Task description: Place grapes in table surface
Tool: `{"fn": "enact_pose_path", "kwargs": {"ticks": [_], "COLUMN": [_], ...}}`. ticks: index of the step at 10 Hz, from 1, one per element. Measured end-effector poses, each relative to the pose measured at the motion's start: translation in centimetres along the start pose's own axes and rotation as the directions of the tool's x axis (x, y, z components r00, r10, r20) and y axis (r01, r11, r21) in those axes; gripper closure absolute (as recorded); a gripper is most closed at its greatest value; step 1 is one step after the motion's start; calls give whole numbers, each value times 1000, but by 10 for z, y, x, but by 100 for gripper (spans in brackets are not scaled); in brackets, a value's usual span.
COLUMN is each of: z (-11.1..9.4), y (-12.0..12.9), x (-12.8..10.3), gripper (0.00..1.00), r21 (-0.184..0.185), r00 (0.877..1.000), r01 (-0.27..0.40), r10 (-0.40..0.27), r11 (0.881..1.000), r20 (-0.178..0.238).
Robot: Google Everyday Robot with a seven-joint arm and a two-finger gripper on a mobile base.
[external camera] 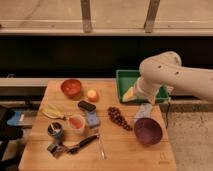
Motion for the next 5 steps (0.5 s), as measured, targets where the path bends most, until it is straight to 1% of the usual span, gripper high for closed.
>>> {"fn": "enact_pose_path", "kwargs": {"ticks": [2,4,5], "z": [24,62,84], "y": [29,63,71], "x": [-10,-17,-16], "gripper": [20,20,20], "r21": [-15,-36,-43], "r00": [998,991,985], "r01": [35,86,101], "r10": [-36,-90,-106], "r11": [999,996,994], "r20": [-44,-100,-135]}}
